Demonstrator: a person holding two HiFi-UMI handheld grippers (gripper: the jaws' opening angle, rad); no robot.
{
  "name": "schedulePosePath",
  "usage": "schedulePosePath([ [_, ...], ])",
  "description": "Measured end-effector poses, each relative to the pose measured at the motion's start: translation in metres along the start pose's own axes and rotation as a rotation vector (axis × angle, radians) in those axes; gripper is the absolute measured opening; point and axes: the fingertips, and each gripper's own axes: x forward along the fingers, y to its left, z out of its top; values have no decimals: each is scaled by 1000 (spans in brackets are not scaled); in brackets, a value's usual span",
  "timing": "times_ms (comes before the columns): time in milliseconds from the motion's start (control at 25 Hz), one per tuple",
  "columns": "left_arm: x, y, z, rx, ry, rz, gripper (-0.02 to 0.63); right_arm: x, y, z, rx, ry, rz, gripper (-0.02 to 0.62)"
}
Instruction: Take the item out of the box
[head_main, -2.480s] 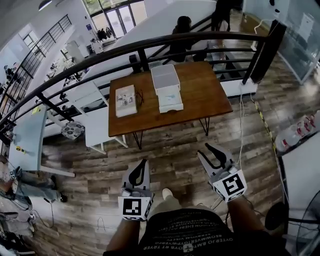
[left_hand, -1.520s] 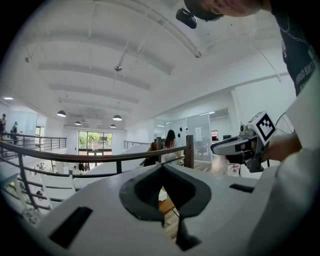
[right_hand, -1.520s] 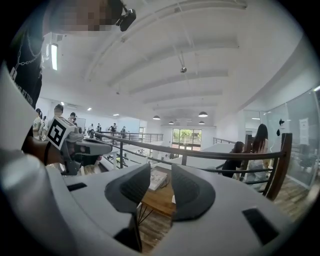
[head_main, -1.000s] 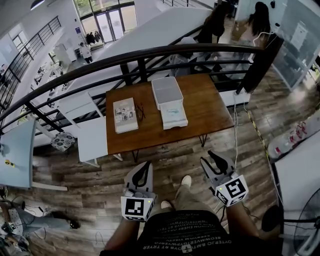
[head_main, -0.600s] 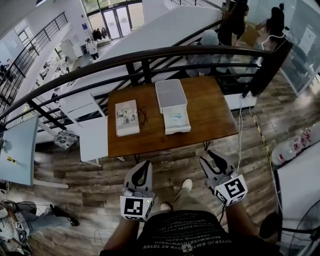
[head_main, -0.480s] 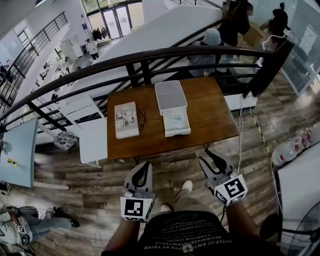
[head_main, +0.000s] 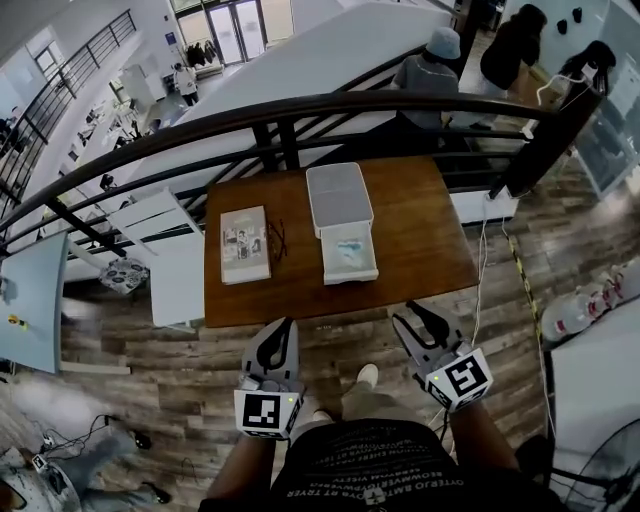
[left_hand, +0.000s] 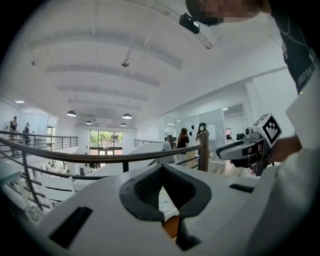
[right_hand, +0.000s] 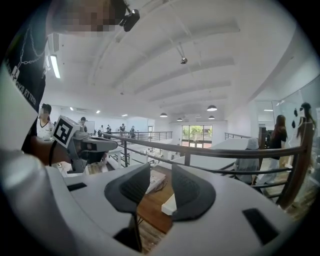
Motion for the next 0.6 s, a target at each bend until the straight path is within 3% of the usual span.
schedulePosePath([
  [600,77,-30,34,29,-1,25,6,13,-84,9,17,-17,53,130],
])
